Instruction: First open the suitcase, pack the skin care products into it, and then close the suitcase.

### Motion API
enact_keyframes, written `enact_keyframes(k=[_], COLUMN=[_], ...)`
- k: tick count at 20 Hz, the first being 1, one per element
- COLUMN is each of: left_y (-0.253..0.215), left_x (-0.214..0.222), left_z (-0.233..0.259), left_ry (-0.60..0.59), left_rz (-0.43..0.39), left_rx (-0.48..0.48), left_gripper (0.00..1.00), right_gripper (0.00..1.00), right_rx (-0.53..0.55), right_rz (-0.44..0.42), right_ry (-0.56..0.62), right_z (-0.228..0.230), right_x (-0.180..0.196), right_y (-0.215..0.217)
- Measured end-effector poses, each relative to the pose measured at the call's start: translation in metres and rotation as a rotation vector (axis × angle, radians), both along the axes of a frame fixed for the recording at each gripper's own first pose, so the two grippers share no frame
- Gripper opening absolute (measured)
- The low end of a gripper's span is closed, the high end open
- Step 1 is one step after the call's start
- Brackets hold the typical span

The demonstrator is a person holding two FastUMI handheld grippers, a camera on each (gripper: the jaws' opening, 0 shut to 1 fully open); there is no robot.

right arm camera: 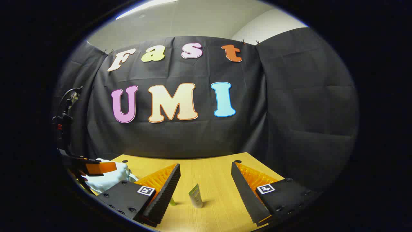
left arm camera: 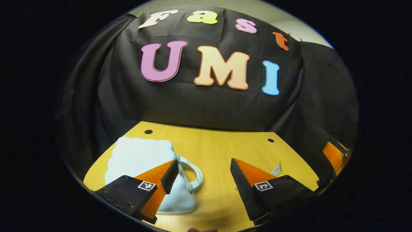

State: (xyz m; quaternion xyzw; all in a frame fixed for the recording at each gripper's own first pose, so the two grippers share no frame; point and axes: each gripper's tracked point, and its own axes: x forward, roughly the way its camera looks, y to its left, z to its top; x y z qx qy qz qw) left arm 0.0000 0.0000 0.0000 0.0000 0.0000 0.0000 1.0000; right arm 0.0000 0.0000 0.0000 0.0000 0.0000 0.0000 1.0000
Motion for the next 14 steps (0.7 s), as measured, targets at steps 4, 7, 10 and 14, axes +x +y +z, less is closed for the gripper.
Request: enact_keyframes(k=[4,7,10,14], left_y=[0.021,0.032,0.032,0.024], left_x=[0.014,0.030,0.050,0.067], left_z=[0.006,0.007,0.005,-0.004], left_ry=[0.036,0.087,0.174,0.333], left_rz=[0.034,0.048,0.019,-0.017], left_rx=[-0.044,-0.073,-0.094,-0.155], left_gripper=[0.95,0.95,0.95,0.95], right_gripper=[0.99,0.99,0.99,0.99], right_rx=[0.003,0.003,-0.004,-0.004], right_rz=[0.024,0.030,0.032,0.015], right_ry=[0.021,0.031,0.050,0.062], right_z=[-0.009,-0.014,-0.020,-0.026], right_x=[0.005,0.009,0.012,0.013], right_y=[0.006,0.007,0.006,-0.004])
